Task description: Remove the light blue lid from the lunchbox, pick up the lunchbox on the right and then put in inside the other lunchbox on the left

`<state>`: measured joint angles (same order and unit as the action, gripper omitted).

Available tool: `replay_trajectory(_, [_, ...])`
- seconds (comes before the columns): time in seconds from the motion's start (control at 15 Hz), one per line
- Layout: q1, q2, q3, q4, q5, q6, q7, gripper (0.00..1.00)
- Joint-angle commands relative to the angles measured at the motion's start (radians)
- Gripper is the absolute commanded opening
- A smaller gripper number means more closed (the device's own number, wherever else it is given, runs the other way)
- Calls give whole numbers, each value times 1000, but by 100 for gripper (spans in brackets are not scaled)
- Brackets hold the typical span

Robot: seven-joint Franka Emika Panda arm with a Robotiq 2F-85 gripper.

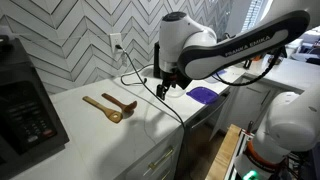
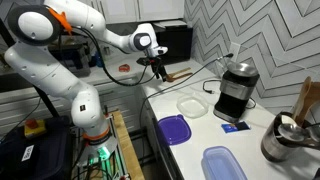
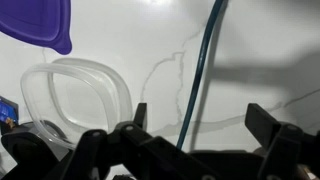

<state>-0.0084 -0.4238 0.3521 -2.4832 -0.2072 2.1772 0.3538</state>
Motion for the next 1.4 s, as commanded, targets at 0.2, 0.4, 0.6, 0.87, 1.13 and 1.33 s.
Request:
replay_trajectory(0.2, [35, 5, -32, 3, -17, -6, 13, 100])
replay_trajectory(0.4, [24, -3, -49, -1, -12, -10, 14, 100])
replay_trajectory(0.6, [-13, -94, -135, -34, 7, -20, 29, 100])
replay_trajectory(0.87, [-68, -220, -254, -83, 30, -39, 26, 100])
replay_trajectory(1.13, [-166, -367, -346, -154, 27, -41, 41, 100])
replay_trajectory(1.33, [-258, -448, -396, -202, 17, -15, 46, 100])
